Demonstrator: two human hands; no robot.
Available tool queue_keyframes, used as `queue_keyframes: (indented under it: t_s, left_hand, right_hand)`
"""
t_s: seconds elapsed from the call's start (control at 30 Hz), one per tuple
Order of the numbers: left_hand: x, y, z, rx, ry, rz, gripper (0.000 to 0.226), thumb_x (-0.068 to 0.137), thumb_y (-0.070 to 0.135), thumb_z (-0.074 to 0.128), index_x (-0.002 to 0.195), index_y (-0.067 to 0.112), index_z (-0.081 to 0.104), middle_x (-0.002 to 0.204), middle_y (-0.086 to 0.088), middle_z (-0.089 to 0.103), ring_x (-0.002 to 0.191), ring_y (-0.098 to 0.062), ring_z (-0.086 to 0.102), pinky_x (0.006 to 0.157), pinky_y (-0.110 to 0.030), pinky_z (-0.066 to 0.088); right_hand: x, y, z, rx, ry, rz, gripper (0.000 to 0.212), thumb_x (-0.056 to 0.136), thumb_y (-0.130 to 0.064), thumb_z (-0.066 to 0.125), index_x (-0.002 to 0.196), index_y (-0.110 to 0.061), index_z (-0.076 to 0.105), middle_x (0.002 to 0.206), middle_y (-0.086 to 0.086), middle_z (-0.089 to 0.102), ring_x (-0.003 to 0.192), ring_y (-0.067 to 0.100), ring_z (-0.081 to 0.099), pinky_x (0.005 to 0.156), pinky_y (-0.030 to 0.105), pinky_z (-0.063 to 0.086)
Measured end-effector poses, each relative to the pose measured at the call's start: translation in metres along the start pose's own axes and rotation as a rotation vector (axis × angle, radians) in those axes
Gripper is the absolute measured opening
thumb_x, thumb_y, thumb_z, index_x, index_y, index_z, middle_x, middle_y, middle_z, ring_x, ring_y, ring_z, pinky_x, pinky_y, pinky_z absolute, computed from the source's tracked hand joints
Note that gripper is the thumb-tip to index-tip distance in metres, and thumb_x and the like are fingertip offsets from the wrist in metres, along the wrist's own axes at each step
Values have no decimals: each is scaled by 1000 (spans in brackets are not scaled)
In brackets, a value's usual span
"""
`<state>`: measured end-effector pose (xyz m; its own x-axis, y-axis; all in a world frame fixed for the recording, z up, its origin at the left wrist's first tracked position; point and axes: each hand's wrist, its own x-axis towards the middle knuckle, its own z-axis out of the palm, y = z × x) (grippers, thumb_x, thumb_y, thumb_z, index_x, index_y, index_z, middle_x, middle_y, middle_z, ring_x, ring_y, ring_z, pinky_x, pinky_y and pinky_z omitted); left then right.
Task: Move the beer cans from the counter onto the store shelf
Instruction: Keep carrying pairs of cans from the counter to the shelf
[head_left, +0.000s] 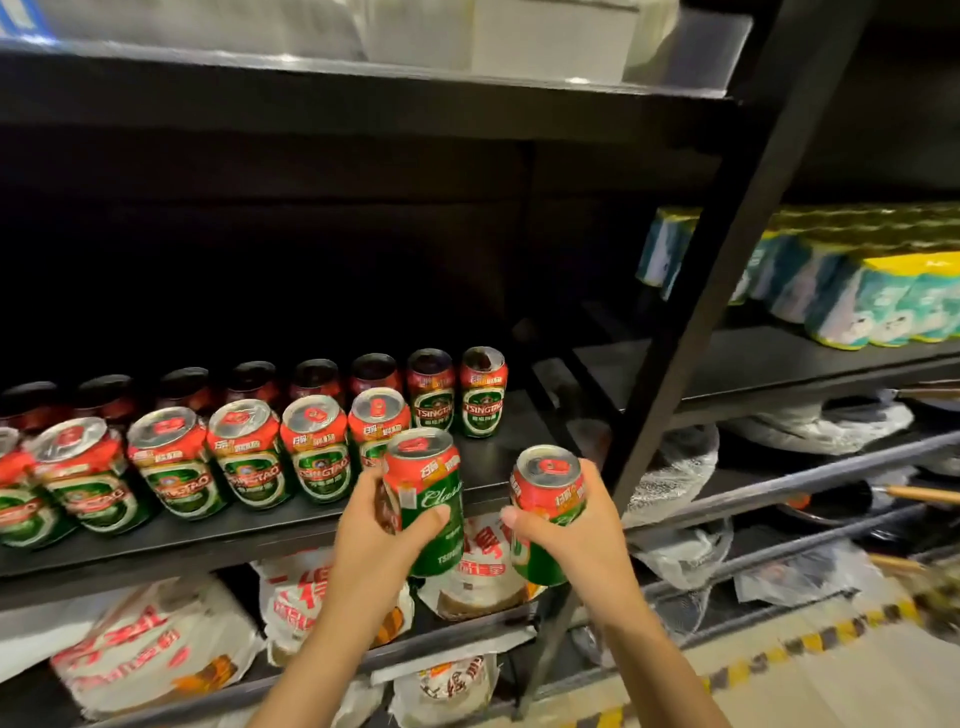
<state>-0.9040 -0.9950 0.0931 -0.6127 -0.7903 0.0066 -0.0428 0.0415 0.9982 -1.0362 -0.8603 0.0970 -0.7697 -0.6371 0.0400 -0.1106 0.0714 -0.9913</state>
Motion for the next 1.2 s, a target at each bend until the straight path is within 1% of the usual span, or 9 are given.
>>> queue_keyframes:
  t_s: [0.07, 0.3, 0.4, 0.53, 0.7, 0.83, 0.93, 1.07, 1.2]
  left_hand:
    - [11, 1, 10, 30, 8, 14, 49, 73, 10, 76, 108, 35, 53, 101, 16, 64, 88, 11, 60, 71, -11, 46]
    - [39, -5, 33, 60, 53, -3, 59, 69, 18, 81, 109, 45, 48, 102, 28, 59, 90, 21, 53, 70, -8, 42]
    - [50, -10, 38, 115, 83, -23, 68, 67, 23, 82, 121, 41, 45, 105, 30, 55, 93, 18, 51, 81, -15, 43]
    - [61, -13, 45, 186, 140, -40, 69, 66, 27, 83, 118, 45, 41, 103, 32, 52, 97, 14, 48, 90, -27, 45]
    - [68, -17, 52, 254, 180, -44, 73, 68, 25, 82, 128, 34, 41, 101, 29, 54, 100, 1, 56, 92, -29, 48]
    - [73, -22, 56, 263, 195, -16, 73, 70, 18, 81, 130, 29, 42, 104, 26, 54, 102, 3, 55, 89, -21, 45]
    - [72, -23, 58, 237, 201, 9, 67, 73, 16, 78, 126, 34, 42, 106, 26, 56, 101, 11, 53, 83, -11, 40]
    - [72, -27, 65, 214, 230, 15, 67, 76, 17, 76, 130, 37, 40, 119, 19, 56, 112, 3, 52, 95, -22, 42]
    - [73, -37, 74, 216, 293, 12, 75, 78, 23, 74, 141, 27, 34, 132, 11, 52, 122, -6, 48, 104, -36, 43]
  right_hand:
    - [16, 1, 1, -21, -13, -30, 52, 66, -15, 85, 106, -24, 54, 93, -5, 67, 83, 6, 66, 70, 16, 51]
    - [70, 8, 1, -87, -88, -70, 69, 59, -27, 88, 117, -29, 51, 116, 1, 60, 100, 8, 63, 80, 23, 53]
    - [88, 14, -2, -93, -122, -62, 75, 54, -36, 87, 120, -29, 51, 117, 0, 60, 103, 10, 63, 87, 33, 54]
    - [105, 20, -2, -111, -154, -46, 76, 55, -35, 87, 121, -30, 50, 118, -4, 61, 103, 7, 63, 87, 29, 54]
    - [120, 23, -2, -70, -213, -34, 66, 67, -12, 84, 121, -29, 51, 109, -11, 64, 96, -4, 62, 74, 10, 49]
    - [131, 31, 1, -67, -245, -35, 68, 66, -10, 84, 120, -31, 49, 112, -12, 62, 98, -7, 59, 75, 9, 49]
    - [136, 36, 2, -58, -255, -56, 72, 65, -19, 86, 123, -33, 46, 117, -11, 60, 106, 0, 59, 88, 21, 51]
    - [138, 44, 1, -44, -253, -77, 76, 59, -31, 86, 122, -39, 43, 121, -10, 57, 112, 8, 57, 95, 31, 49]
    - [135, 51, 1, -20, -270, -98, 75, 67, -25, 83, 127, -39, 40, 127, -7, 52, 115, 8, 56, 91, 23, 50]
